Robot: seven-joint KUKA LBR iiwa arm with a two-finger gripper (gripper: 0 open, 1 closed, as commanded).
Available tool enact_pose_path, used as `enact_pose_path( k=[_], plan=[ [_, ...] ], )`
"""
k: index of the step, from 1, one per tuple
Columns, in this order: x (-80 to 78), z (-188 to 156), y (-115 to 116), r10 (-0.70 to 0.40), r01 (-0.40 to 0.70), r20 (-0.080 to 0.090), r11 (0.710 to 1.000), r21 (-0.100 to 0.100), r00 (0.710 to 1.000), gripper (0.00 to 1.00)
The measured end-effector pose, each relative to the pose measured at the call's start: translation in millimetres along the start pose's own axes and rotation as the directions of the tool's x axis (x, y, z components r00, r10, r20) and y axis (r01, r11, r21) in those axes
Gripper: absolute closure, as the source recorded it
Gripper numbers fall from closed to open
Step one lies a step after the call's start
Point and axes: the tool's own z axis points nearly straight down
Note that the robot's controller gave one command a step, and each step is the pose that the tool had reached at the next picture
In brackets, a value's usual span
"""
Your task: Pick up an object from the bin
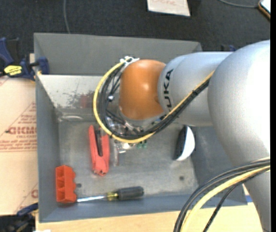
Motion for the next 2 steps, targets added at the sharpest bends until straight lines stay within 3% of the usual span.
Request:
enact_pose_path(
  k=[1,2],
  plan=[
    [27.9,9.3,33.5,-0.046,0.046,0.011,0.999,-0.003,0.999,0.00],
    [91.2,20.6,-32.7,0.028,-0.028,0.049,1.000,-0.005,0.998,0.00]
  ],
)
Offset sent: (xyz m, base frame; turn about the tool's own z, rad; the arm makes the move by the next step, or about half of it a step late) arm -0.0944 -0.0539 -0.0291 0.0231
